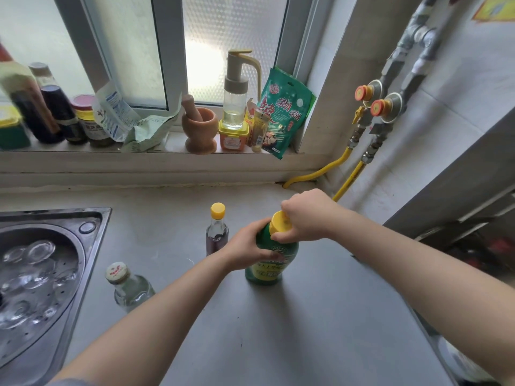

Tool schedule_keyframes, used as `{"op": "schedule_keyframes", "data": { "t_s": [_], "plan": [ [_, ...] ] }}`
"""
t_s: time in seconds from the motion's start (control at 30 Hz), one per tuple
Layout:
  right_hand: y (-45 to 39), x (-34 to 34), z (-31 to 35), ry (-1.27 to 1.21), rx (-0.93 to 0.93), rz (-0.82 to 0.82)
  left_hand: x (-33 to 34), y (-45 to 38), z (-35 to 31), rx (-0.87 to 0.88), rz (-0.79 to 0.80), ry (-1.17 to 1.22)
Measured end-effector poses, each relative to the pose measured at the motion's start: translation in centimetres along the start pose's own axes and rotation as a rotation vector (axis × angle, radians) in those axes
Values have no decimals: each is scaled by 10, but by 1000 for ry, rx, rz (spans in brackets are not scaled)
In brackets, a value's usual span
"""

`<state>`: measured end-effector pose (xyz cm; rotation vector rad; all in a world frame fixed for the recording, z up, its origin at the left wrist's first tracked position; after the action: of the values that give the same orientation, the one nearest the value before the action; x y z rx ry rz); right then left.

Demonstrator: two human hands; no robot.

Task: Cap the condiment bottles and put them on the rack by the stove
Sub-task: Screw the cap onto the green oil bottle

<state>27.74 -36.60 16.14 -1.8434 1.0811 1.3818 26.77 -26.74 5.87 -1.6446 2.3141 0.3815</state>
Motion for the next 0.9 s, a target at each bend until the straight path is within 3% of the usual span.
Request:
{"op": "schedule_keyframes", "data": {
  "t_s": [0.13, 0.33, 0.43, 0.53, 0.63, 0.8, 0.9],
  "plan": [
    [-2, 3, 4, 157, -13, -34, 0, 1, -2, -7, 14, 23],
    [10, 16, 8, -73, -396, -224, 0, 2, -1, -2, -1, 20],
    [8, 26, 10, -61, -266, -309, 1, 2, -1, 7, -14, 14],
    [8, 29, 12, -62, 18, -371, 0, 3, -2, 22, -52, 13],
    [11, 28, 13, -45, 230, -331, 1, 3, -1, 2, -74, 26],
    [9, 17, 9, 100, 98, -218, 0, 3, -3, 13, -50, 20],
    [12, 8, -4, -16, -105, -271, 0, 3, -3, 21, -53, 17]
  ]
}}
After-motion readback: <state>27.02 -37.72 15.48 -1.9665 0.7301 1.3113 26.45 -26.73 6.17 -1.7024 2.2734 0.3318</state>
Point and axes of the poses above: each hand's wrist, its own y-axis away from the middle knuckle, its own x-axis out of the palm, z = x × y, the point moved 5 cm from there along -y, towards the middle knuckle, and after that the axes turned 12 degrees about -z, right-handed, at the moved point
